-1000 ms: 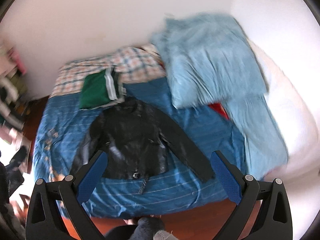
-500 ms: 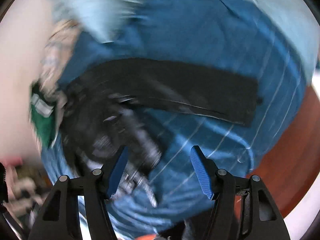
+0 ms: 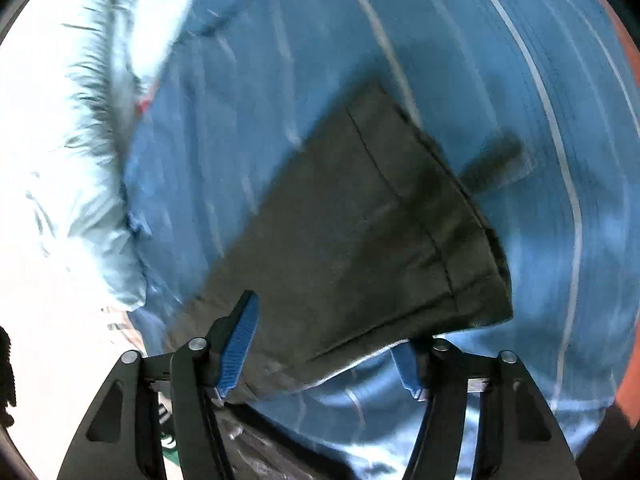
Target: Fold large clothes
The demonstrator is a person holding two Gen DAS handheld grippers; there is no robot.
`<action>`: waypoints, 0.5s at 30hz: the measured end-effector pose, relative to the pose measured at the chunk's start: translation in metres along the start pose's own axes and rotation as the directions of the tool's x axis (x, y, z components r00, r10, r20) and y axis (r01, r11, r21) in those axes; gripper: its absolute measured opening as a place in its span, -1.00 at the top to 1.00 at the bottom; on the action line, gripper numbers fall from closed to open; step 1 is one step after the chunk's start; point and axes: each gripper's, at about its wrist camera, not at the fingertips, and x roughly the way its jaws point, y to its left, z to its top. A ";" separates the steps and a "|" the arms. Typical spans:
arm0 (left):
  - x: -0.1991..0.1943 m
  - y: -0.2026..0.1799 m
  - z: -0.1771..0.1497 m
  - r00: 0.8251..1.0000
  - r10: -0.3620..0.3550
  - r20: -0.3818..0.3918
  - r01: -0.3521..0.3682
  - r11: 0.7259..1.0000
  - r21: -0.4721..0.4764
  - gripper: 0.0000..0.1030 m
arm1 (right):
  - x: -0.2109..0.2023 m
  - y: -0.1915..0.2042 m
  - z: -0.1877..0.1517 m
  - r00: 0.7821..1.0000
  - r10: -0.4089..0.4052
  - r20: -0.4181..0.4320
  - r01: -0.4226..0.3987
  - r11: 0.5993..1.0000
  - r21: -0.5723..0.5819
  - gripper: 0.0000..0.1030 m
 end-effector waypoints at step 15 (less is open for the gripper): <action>0.006 0.003 0.030 0.999 -0.019 0.045 0.019 1.000 0.003 -1.00 | -0.026 0.137 -0.007 0.989 0.073 0.126 -0.054 0.987 -0.150 0.89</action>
